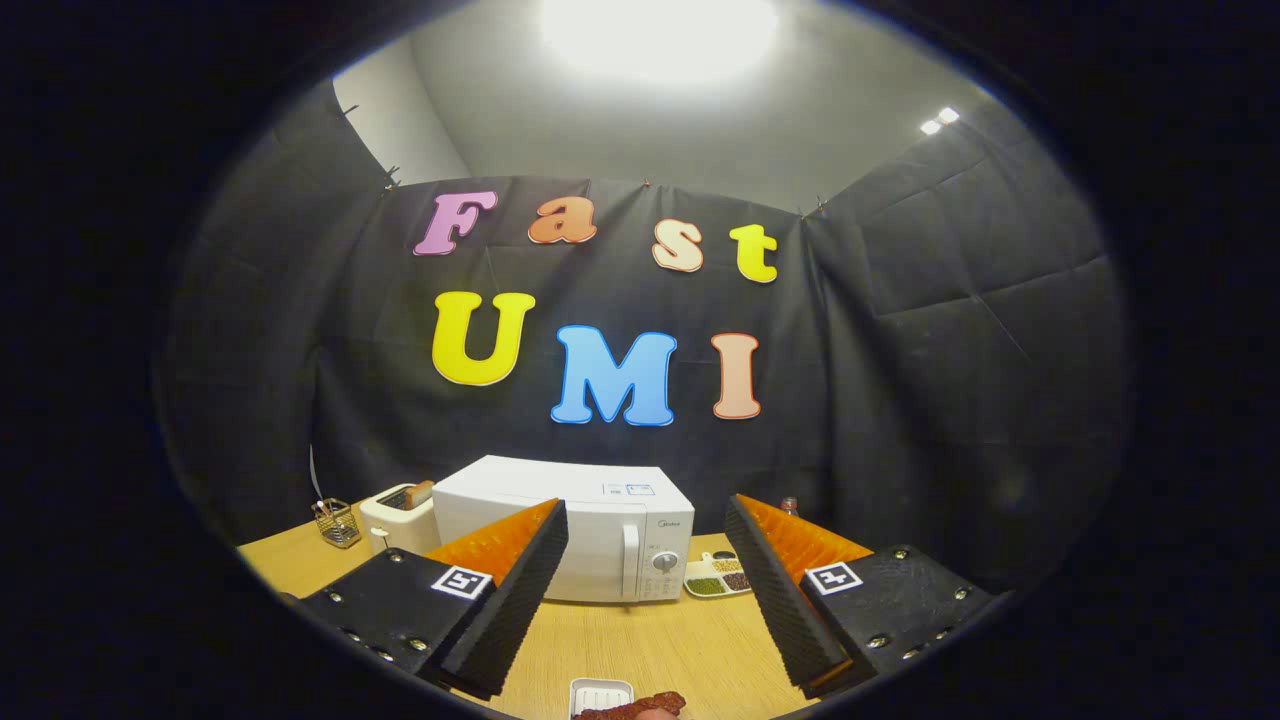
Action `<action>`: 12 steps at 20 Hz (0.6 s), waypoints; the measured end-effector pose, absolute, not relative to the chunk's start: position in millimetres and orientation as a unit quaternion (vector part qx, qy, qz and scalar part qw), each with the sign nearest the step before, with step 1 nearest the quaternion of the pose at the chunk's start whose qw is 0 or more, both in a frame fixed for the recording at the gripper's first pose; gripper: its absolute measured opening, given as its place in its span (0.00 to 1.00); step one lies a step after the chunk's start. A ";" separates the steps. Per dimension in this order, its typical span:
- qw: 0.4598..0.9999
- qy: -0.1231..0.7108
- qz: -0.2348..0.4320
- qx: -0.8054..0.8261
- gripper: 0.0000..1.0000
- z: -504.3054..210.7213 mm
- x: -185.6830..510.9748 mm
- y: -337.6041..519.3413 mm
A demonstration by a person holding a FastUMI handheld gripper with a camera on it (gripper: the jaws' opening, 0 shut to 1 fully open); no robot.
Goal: Open the microwave, put the food inside, and close the microwave door.
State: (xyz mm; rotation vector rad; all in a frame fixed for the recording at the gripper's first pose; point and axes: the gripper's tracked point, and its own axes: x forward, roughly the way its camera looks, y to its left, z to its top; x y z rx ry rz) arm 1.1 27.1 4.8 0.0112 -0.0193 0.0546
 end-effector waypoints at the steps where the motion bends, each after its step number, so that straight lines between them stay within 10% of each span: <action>1: 1.000 -0.009 0.028 0.008 0.98 4.9 1.7 26.2; 12: 0.999 -0.008 0.031 0.017 0.98 2.5 25.1 21.6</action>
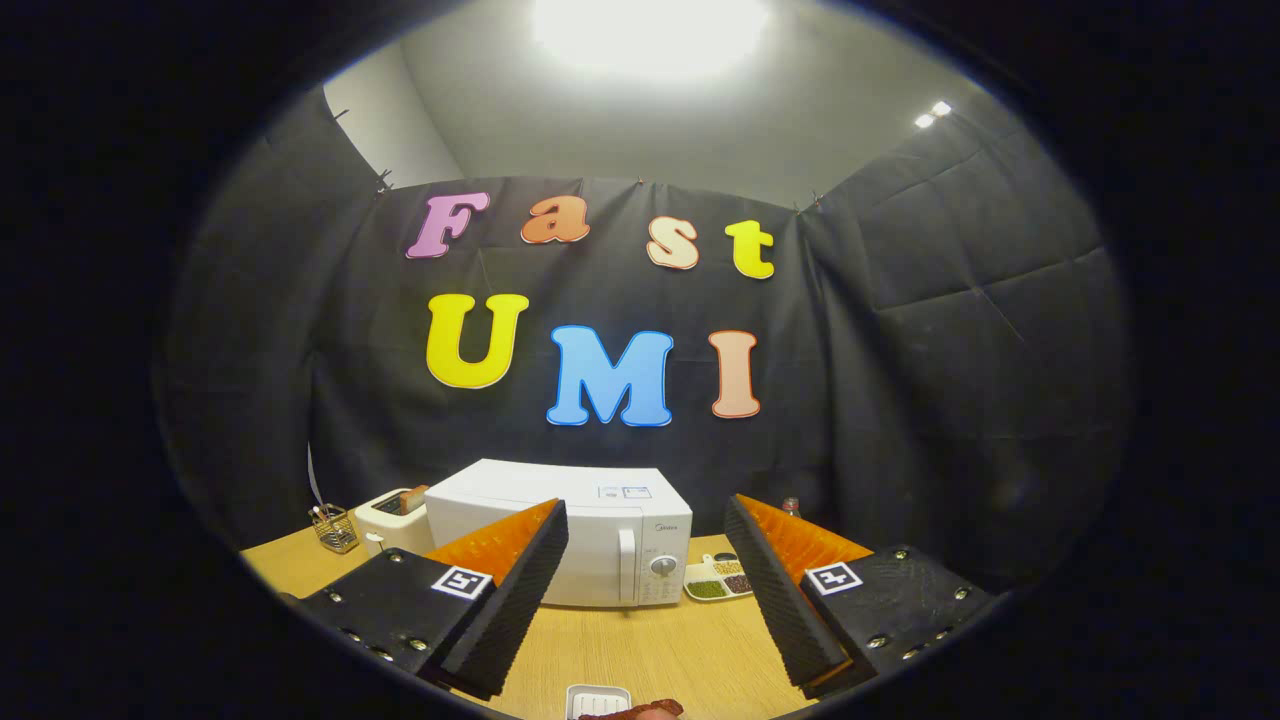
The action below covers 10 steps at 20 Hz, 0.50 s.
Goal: Open the microwave, put the food inside, and close the microwave door.
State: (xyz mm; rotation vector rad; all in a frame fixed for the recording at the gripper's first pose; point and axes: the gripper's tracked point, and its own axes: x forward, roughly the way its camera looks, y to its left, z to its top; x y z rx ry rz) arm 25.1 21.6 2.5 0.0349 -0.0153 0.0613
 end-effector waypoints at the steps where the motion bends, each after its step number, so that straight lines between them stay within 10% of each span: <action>1: 0.999 -0.007 0.033 0.019 0.98 2.1 31.8 22.3; 10: 0.996 0.028 0.078 0.038 0.98 -36.9 118.6 40.4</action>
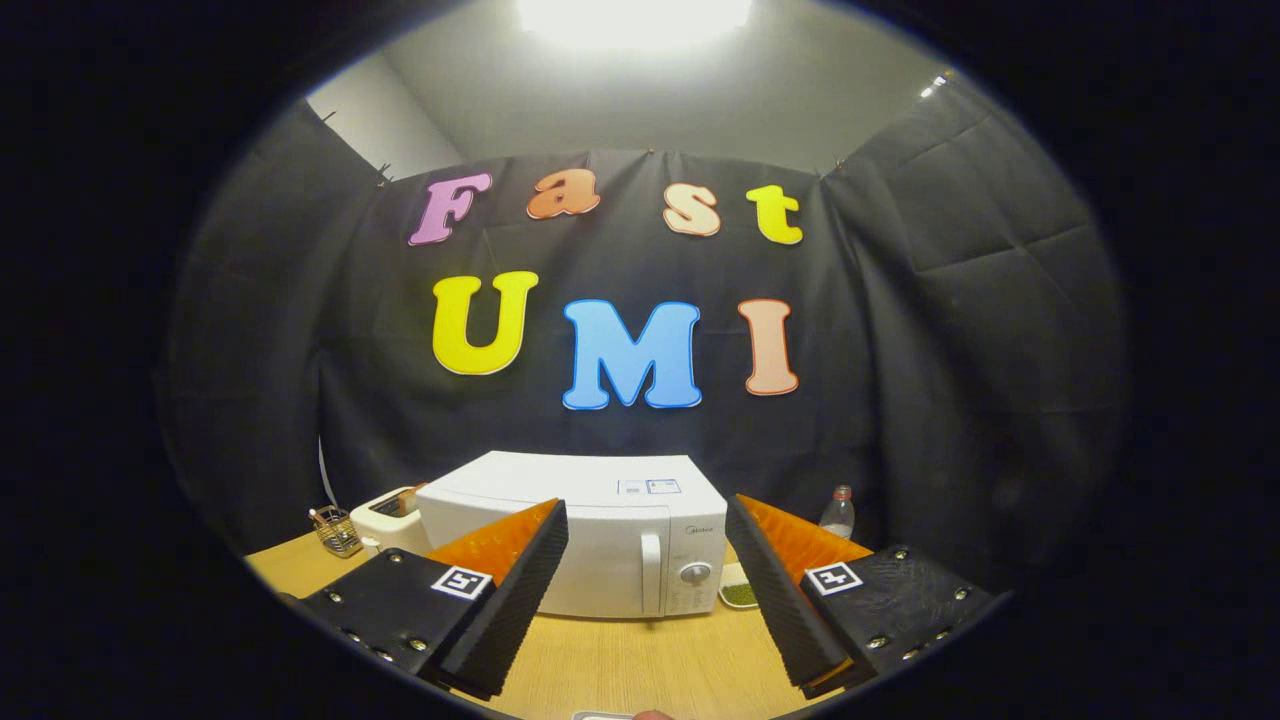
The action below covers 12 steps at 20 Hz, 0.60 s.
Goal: Open the microwave, put the food inside, and close the microwave door.
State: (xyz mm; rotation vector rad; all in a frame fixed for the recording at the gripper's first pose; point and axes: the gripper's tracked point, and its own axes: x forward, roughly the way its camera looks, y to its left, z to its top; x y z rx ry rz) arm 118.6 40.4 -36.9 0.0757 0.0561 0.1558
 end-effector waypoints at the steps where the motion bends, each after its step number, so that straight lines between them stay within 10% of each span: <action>1: 0.995 0.035 0.084 0.038 0.98 -43.2 130.9 42.8; 12: 0.986 0.128 0.098 0.044 0.99 -141.7 227.8 50.7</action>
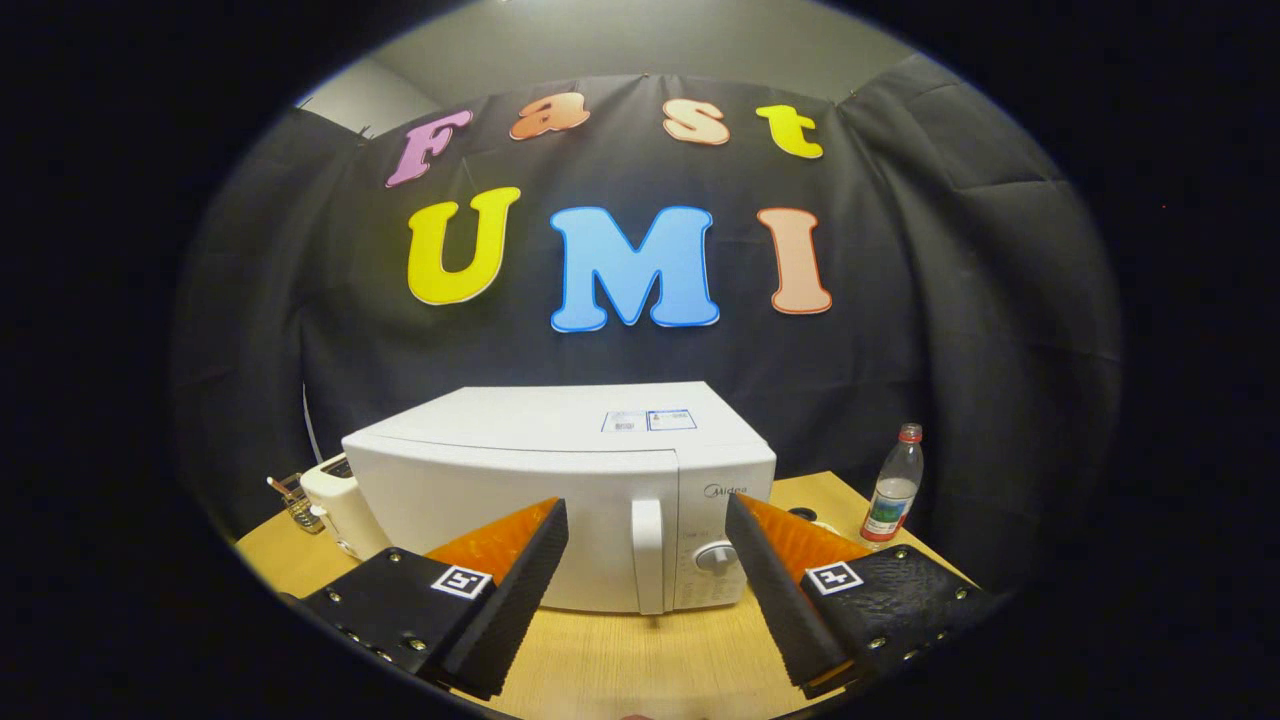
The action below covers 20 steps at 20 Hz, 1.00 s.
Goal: Open the microwave, put the food inside, and close the microwave door.
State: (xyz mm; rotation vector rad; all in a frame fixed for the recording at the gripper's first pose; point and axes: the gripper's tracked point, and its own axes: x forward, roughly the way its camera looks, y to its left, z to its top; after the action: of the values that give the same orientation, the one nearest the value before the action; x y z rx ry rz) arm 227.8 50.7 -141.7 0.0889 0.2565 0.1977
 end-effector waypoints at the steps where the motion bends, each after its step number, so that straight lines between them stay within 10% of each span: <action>1: 0.985 0.135 0.100 0.044 0.99 -150.4 233.3 50.7; 6: 0.979 0.166 0.111 0.042 0.98 -185.0 256.2 57.6; 9: 0.975 0.185 0.116 0.040 0.84 -199.1 263.6 59.3; 14: 0.976 0.185 0.118 0.016 0.28 -203.8 270.3 70.8; 20: 0.971 0.199 0.129 0.022 0.15 -206.9 269.1 71.0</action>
State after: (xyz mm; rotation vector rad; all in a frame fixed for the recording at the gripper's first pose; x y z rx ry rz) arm 269.1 71.0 -206.9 0.0450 0.4017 0.2595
